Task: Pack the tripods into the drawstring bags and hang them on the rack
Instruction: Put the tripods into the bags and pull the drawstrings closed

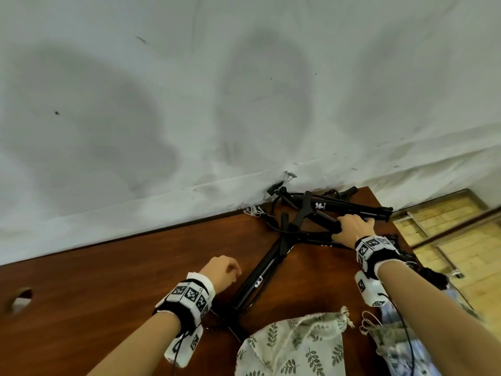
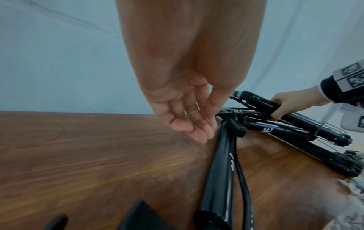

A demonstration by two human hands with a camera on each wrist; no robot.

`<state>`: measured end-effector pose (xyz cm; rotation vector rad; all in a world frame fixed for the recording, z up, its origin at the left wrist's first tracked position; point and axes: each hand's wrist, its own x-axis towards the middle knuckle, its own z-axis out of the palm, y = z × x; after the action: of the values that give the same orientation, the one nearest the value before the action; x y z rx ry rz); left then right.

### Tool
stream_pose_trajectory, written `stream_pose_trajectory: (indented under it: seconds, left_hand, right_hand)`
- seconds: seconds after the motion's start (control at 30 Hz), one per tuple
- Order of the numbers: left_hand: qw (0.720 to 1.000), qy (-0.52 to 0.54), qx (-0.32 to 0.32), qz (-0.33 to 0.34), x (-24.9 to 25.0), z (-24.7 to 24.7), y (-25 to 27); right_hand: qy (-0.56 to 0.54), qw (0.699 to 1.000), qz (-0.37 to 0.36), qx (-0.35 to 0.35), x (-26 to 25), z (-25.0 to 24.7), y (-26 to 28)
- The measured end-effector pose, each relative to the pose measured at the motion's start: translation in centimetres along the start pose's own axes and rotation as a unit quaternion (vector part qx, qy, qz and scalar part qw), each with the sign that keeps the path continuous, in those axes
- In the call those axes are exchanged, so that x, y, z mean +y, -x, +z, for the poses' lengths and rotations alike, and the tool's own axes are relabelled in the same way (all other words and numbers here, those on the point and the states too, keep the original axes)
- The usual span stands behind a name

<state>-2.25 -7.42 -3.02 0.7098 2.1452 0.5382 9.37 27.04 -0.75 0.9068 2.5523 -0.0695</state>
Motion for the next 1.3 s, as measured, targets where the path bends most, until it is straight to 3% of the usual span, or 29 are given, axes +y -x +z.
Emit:
stream_pose_trajectory:
  seconds: [0.2,0.43,0.5,0.6,0.7,0.9,1.03,1.17,1.23,1.3]
  left_hand:
    - [0.999,0.007,0.026,0.046,2.8,-0.7,0.5]
    - [0.986,0.050,0.104,0.124,8.5,-2.4,1.6]
    - [0.972,0.157,0.105,0.140,11.6,-3.3,2.3]
    - [0.919,0.351,0.080,0.163,16.6,-4.4,4.1]
    - [0.894,0.389,0.075,0.210,20.6,-4.8,6.3]
    - [0.924,0.258,0.138,0.248,23.1,-4.1,9.4]
    - [0.928,0.230,0.112,0.272,23.0,-2.9,11.4]
    - [0.939,0.284,-0.016,0.194,22.9,-1.6,12.3]
    - [0.938,0.310,-0.029,0.150,23.1,-1.1,12.8]
    - [0.943,0.295,0.017,0.153,23.6,-0.5,13.7]
  right_hand:
    - [-0.185,0.976,-0.025,0.109,0.6,-1.3,3.3]
    - [-0.372,0.907,-0.082,0.179,0.8,-6.5,9.8]
    - [-0.397,0.895,-0.107,0.173,0.8,-7.2,11.8]
    - [-0.396,0.893,-0.147,0.153,0.8,-7.2,14.5]
    - [-0.347,0.911,-0.168,0.143,0.9,-6.9,17.3]
    - [-0.347,0.916,-0.126,0.158,0.6,-4.7,21.9]
    - [-0.362,0.917,-0.121,0.111,1.0,-2.8,23.0]
    - [-0.399,0.908,-0.120,0.039,1.6,-1.5,24.1]
    - [-0.372,0.919,-0.111,0.062,1.3,-1.4,24.4]
    - [-0.358,0.923,-0.109,0.093,0.7,-1.7,24.4]
